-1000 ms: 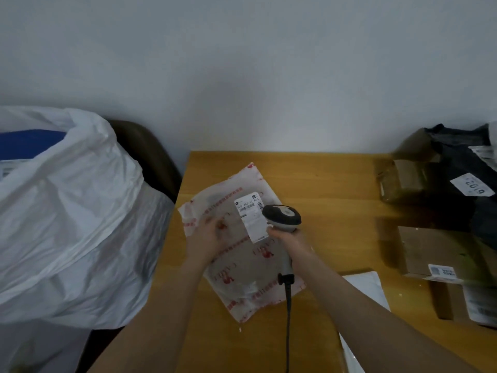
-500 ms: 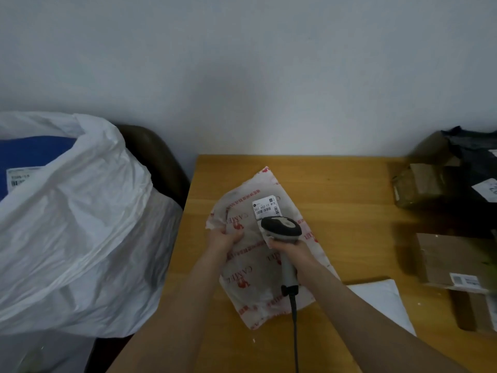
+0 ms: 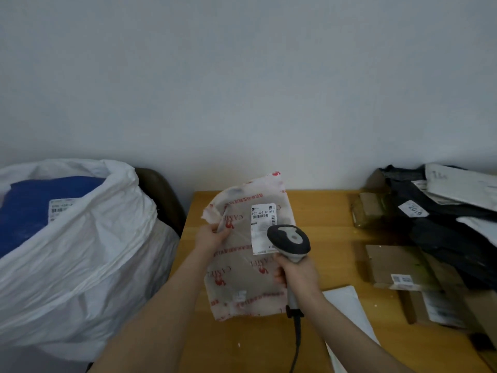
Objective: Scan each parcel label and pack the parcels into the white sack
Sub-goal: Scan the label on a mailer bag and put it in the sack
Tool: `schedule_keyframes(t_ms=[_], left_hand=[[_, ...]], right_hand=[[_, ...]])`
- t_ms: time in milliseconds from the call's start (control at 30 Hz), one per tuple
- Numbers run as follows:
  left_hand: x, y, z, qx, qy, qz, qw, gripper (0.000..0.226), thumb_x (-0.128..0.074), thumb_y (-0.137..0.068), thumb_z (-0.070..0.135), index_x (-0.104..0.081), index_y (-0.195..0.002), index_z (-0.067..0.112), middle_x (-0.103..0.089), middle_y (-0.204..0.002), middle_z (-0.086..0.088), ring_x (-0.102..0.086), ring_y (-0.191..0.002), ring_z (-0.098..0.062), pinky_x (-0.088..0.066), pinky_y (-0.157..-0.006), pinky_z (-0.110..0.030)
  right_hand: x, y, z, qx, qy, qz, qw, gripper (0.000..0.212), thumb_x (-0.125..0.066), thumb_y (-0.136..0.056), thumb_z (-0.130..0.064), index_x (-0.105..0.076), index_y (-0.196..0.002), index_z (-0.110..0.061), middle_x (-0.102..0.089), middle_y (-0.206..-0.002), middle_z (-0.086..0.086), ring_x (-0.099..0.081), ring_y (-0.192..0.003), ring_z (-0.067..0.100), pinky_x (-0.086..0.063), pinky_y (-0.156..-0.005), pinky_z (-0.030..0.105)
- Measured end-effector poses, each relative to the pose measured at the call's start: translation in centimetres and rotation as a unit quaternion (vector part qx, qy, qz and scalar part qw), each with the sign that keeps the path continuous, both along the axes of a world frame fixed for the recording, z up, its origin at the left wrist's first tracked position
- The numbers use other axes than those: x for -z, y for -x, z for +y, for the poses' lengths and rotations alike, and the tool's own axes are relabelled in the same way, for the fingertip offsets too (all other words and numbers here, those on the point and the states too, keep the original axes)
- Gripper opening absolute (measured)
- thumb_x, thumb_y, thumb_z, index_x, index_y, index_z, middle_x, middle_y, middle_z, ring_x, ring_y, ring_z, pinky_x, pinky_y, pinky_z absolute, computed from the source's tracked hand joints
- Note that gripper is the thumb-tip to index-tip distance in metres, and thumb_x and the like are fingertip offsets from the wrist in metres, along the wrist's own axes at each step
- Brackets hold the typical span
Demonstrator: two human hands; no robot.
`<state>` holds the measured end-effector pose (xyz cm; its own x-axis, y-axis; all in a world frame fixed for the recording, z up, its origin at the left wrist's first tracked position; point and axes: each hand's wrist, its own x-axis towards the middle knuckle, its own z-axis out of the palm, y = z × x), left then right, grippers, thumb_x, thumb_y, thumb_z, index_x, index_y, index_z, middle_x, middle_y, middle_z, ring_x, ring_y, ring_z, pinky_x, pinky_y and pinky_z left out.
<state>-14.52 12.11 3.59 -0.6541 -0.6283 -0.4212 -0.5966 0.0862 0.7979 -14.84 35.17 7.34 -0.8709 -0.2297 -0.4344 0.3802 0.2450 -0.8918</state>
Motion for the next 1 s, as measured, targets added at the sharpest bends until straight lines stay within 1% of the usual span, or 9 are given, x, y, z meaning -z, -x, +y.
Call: schedule_keyframes(t_ms=[67,133,233,367,567,600,700,767,1000], left_hand=[[-1.1,-0.4,0.2,0.005,0.021,0.002,1.000,0.027,-0.065,-0.089,0.032,-0.066,-0.108,0.014,-0.066,-0.080,0.003,-0.065,-0.074,-0.016,-0.050,-0.055,-0.024],[-1.9,-0.7,0.4,0.001,0.032,-0.004,0.999,0.026,-0.065,-0.089,0.032,-0.065,-0.106,0.014,-0.066,-0.081,0.002,-0.065,-0.075,-0.018,-0.052,-0.058,-0.027],[-2.9,-1.2,0.7,0.010,0.055,-0.003,0.998,0.025,-0.064,-0.090,0.031,-0.065,-0.104,0.011,-0.064,-0.076,0.003,-0.063,-0.068,-0.014,-0.046,-0.050,-0.021],[-3.6,-1.7,0.9,0.009,0.062,-0.001,0.998,0.028,-0.063,-0.090,0.032,-0.066,-0.107,0.010,-0.064,-0.076,0.003,-0.062,-0.067,-0.012,-0.044,-0.048,-0.019],[-3.8,-2.1,1.1,0.005,0.059,0.018,0.998,0.032,-0.062,-0.091,0.029,-0.064,-0.115,0.008,-0.064,-0.079,0.002,-0.063,-0.072,-0.015,-0.048,-0.055,-0.023],[-3.8,-2.1,1.1,0.004,0.058,0.016,0.998,0.033,-0.062,-0.091,0.030,-0.063,-0.117,0.009,-0.064,-0.080,0.002,-0.063,-0.073,-0.016,-0.050,-0.058,-0.025],[-3.8,-2.1,0.9,0.000,0.053,0.018,0.998,0.034,-0.062,-0.091,0.029,-0.063,-0.120,0.010,-0.065,-0.082,0.001,-0.064,-0.078,-0.020,-0.055,-0.075,-0.036],[-3.8,-2.2,0.8,0.000,0.055,0.020,0.998,0.034,-0.062,-0.091,0.029,-0.063,-0.119,0.010,-0.065,-0.083,0.000,-0.065,-0.080,-0.021,-0.056,-0.080,-0.038],[-4.2,-2.5,1.1,-0.008,0.053,0.026,0.998,0.035,-0.063,-0.091,0.030,-0.063,-0.119,0.010,-0.066,-0.083,0.001,-0.064,-0.077,-0.019,-0.054,-0.073,-0.034]], right_hand=[[-1.2,-0.8,0.6,-0.013,0.005,0.007,1.000,0.012,-0.070,-0.083,-0.015,-0.066,-0.073,-0.010,-0.066,-0.053,-0.001,-0.064,-0.049,0.010,-0.050,-0.052,0.024],[-2.2,-1.3,1.0,-0.022,0.001,0.009,1.000,0.012,-0.070,-0.083,-0.014,-0.065,-0.072,-0.010,-0.065,-0.052,-0.001,-0.062,-0.048,0.010,-0.049,-0.051,0.023],[-3.7,-1.9,1.4,-0.025,0.019,0.007,0.999,0.012,-0.069,-0.083,-0.010,-0.065,-0.072,-0.008,-0.063,-0.052,0.000,-0.059,-0.047,0.009,-0.046,-0.049,0.022],[-4.9,-2.4,1.7,-0.028,0.038,-0.003,0.999,0.011,-0.067,-0.082,-0.006,-0.064,-0.071,-0.005,-0.062,-0.054,0.004,-0.057,-0.046,0.011,-0.044,-0.046,0.020],[-5.6,-2.9,1.7,-0.019,0.045,-0.013,0.999,0.014,-0.066,-0.082,-0.005,-0.065,-0.069,-0.005,-0.061,-0.052,0.004,-0.056,-0.046,0.013,-0.045,-0.049,0.025],[-5.7,-3.0,1.7,-0.019,0.044,-0.011,0.999,0.014,-0.066,-0.083,-0.006,-0.065,-0.069,-0.006,-0.061,-0.052,0.004,-0.056,-0.046,0.013,-0.045,-0.049,0.025],[-6.0,-3.1,1.8,-0.016,0.045,-0.008,0.999,0.016,-0.066,-0.082,-0.005,-0.064,-0.067,-0.007,-0.060,-0.052,0.004,-0.054,-0.047,0.015,-0.044,-0.049,0.025],[-6.1,-3.2,1.9,-0.014,0.045,-0.009,0.999,0.016,-0.066,-0.082,-0.005,-0.064,-0.066,-0.007,-0.059,-0.051,0.004,-0.053,-0.047,0.015,-0.044,-0.049,0.026],[-6.6,-3.6,2.1,-0.015,0.047,-0.006,0.999,0.015,-0.065,-0.082,-0.005,-0.063,-0.067,-0.007,-0.059,-0.052,0.005,-0.053,-0.047,0.016,-0.043,-0.050,0.027]])
